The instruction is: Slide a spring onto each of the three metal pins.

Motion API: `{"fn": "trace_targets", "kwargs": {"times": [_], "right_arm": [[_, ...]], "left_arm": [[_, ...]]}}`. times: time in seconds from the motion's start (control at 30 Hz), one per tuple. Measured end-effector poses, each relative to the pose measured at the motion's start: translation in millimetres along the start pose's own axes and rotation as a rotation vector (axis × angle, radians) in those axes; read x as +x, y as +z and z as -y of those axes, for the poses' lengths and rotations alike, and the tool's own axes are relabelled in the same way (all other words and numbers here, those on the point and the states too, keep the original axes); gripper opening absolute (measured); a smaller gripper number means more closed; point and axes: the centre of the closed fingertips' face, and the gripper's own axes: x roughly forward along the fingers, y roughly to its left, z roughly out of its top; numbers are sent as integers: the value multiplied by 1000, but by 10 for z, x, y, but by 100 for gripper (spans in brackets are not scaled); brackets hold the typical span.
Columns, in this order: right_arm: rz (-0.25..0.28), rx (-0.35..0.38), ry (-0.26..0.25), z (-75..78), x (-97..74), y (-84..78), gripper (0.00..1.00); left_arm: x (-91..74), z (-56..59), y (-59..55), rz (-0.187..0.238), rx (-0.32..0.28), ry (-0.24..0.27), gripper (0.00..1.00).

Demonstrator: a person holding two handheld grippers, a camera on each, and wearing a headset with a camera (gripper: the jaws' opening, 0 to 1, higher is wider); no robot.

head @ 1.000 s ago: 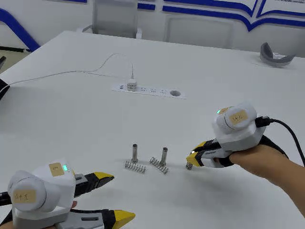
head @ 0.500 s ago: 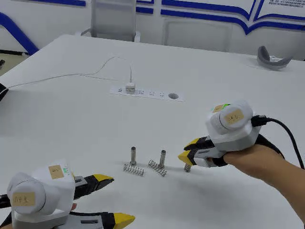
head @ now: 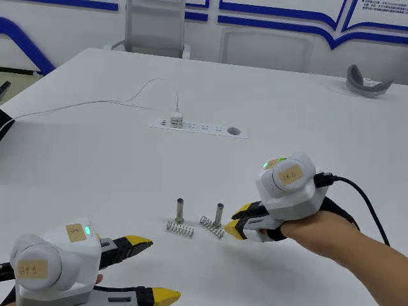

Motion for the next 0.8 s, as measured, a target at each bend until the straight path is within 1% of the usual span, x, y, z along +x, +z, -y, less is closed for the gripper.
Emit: {"fn": "trace_targets", "kwargs": {"times": [0.17, 0.43, 0.8], "right_arm": [[-9, -1, -3, -24, 70, -3, 16], [-30, 18, -6, -34, 182, -45, 16], [-53, 35, -8, -44, 270, -100, 15]], "left_arm": [[1, -11, -2, 0, -1, 1, 59], [-11, -30, -14, 0, -4, 5, 59], [-9, -32, -11, 2, -5, 6, 59]]}}
